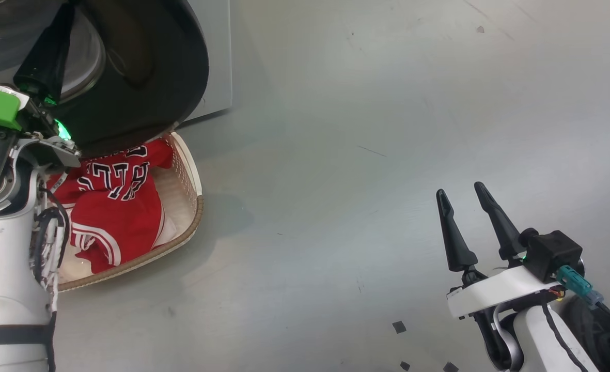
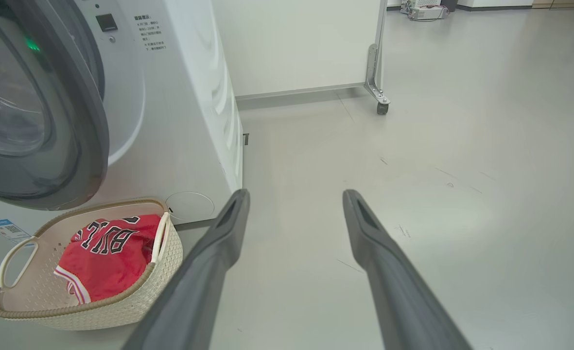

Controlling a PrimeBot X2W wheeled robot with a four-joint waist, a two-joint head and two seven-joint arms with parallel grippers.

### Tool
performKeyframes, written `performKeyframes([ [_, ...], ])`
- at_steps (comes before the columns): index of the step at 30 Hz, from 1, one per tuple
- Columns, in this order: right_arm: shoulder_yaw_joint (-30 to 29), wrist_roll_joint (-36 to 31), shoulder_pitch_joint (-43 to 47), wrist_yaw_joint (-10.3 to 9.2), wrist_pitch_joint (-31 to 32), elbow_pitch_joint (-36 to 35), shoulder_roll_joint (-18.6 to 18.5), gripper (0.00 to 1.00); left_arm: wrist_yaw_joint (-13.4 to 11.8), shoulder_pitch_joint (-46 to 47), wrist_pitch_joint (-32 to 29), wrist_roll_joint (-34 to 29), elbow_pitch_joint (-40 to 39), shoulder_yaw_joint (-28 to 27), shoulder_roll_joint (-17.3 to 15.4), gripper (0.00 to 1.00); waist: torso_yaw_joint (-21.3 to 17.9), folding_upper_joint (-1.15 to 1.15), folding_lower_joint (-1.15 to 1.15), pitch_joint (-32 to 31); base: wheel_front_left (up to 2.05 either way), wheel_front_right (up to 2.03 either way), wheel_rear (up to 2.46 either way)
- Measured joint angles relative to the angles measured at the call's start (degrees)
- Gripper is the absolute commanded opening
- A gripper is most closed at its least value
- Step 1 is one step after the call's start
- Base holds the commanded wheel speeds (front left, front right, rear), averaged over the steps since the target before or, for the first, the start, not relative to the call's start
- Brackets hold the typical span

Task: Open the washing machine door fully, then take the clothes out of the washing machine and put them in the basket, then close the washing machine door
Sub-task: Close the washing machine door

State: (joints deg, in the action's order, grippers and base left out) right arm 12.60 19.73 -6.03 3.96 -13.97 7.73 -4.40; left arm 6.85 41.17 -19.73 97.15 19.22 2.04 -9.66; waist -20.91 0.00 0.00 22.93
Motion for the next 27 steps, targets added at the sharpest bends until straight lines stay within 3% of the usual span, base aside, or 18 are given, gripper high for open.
performKeyframes([
  [15,-2.2,0.0,-0.5,0.0,0.0,0.4,0.0,1.0,0.0,-0.2,-0.7,1.1,1.7,-0.4,2.2,0.0,3.3,0.0,0.0,-0.3,0.0,0.0,0.0],
  [27,-3.9,-0.1,-0.6,0.0,-0.5,0.8,-0.2,1.0,0.0,-12.5,-0.2,2.4,-7.0,-4.9,4.9,0.0,7.4,0.0,0.0,-2.6,0.0,0.0,0.0],
])
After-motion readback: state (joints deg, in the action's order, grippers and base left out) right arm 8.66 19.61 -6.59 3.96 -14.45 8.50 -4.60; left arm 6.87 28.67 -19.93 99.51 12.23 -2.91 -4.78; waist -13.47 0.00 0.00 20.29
